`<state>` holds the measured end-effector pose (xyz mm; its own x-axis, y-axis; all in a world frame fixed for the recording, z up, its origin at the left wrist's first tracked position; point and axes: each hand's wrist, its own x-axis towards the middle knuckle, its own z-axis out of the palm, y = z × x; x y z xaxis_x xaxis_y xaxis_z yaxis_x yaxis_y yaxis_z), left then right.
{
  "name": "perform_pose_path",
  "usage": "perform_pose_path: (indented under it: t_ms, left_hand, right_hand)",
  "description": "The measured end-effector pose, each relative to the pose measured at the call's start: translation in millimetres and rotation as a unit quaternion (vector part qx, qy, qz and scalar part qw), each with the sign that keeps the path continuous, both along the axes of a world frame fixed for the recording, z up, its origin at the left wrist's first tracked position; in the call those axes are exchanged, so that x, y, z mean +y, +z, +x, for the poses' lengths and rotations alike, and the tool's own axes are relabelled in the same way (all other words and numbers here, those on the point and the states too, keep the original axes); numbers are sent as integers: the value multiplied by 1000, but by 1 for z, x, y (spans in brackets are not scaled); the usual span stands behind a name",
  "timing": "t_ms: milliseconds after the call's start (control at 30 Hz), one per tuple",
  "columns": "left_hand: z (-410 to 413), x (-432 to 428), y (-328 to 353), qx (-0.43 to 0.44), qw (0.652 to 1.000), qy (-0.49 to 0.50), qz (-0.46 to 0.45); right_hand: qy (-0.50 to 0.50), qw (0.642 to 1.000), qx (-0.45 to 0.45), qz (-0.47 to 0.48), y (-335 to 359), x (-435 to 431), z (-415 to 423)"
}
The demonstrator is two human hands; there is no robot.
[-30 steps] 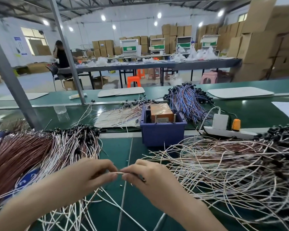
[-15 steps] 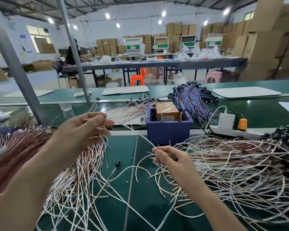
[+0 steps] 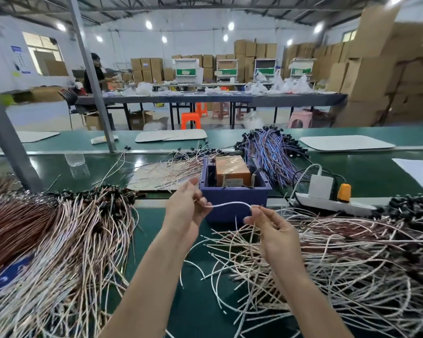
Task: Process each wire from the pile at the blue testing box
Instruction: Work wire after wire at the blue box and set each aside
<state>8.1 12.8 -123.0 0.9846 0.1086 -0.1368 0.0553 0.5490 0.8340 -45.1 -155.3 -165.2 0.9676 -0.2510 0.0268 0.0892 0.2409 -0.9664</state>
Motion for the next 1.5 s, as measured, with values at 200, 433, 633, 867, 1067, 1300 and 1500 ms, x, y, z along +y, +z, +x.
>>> perform_pose_path:
  t_ms: [200, 433, 633, 867, 1067, 1300, 1500]
  left_hand:
    - [18, -26, -17, -73, 954, 71, 281]
    - [24, -18, -22, -128, 887, 101, 433]
    - [36, 3, -13, -143, 854, 11, 499]
    - [39, 14, -19, -166, 866, -38, 469]
    - [40, 17, -25, -182, 869, -53, 458]
    - [40, 20, -28, -190, 872, -60, 447]
    - [41, 22, -30, -195, 875, -58, 440]
  right_hand:
    - [-135, 988, -30, -76, 8, -8, 40]
    - [-172, 965, -64, -187, 16, -21, 74]
    - [-192, 944, -70, -258, 4, -20, 77]
    - [-171, 926, -84, -325, 2, -24, 74]
    - [-198, 926, -96, -307, 1, -28, 76]
    - [-200, 911, -99, -346, -5, -23, 72]
    - [-187, 925, -83, -320, -8, -23, 70]
